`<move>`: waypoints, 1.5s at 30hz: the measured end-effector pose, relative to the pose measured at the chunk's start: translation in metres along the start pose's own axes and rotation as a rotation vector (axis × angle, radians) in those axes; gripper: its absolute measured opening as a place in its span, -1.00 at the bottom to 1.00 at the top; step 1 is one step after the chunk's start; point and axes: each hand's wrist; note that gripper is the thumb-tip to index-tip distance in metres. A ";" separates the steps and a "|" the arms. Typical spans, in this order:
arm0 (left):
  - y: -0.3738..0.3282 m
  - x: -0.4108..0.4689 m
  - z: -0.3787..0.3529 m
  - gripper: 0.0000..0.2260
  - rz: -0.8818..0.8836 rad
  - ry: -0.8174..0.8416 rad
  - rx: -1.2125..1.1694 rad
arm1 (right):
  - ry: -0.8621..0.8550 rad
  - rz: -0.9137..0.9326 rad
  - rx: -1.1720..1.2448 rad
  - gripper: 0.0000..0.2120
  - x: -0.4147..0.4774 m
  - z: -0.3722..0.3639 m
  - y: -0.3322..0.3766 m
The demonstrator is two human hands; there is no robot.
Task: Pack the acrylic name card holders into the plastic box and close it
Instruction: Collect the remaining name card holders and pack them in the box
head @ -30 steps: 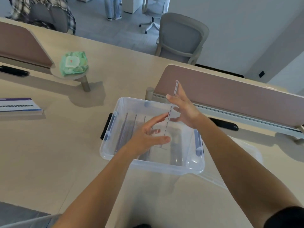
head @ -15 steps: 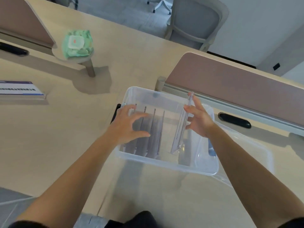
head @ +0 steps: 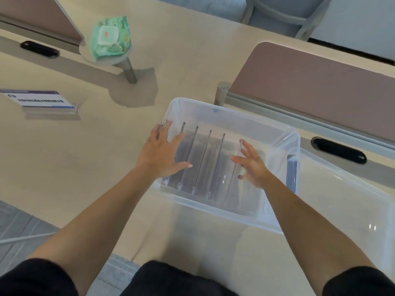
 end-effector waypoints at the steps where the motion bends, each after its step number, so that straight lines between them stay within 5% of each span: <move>1: -0.001 0.000 0.000 -0.19 0.003 0.002 0.004 | -0.001 0.007 -0.025 -0.24 0.001 -0.001 -0.001; 5: -0.001 0.001 0.000 -0.33 0.011 -0.003 -0.013 | -0.025 0.053 -0.098 -0.33 -0.002 0.002 -0.001; 10: 0.000 0.001 0.001 -0.39 0.007 -0.018 -0.049 | -0.157 0.161 -0.467 -0.25 -0.026 0.001 0.001; 16: -0.002 0.001 0.002 -0.49 0.032 -0.054 -0.055 | 0.061 0.116 -0.876 -0.38 -0.046 0.023 -0.018; 45: -0.004 0.002 -0.001 -0.51 0.036 -0.055 0.032 | 0.048 0.114 -0.831 -0.40 -0.039 0.005 -0.021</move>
Point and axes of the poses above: each hand's wrist, its own x-axis towards the middle knuckle, its own z-axis out of the back of the hand, y = z × x, and after that the axes turned 2 degrees about -y, right-handed
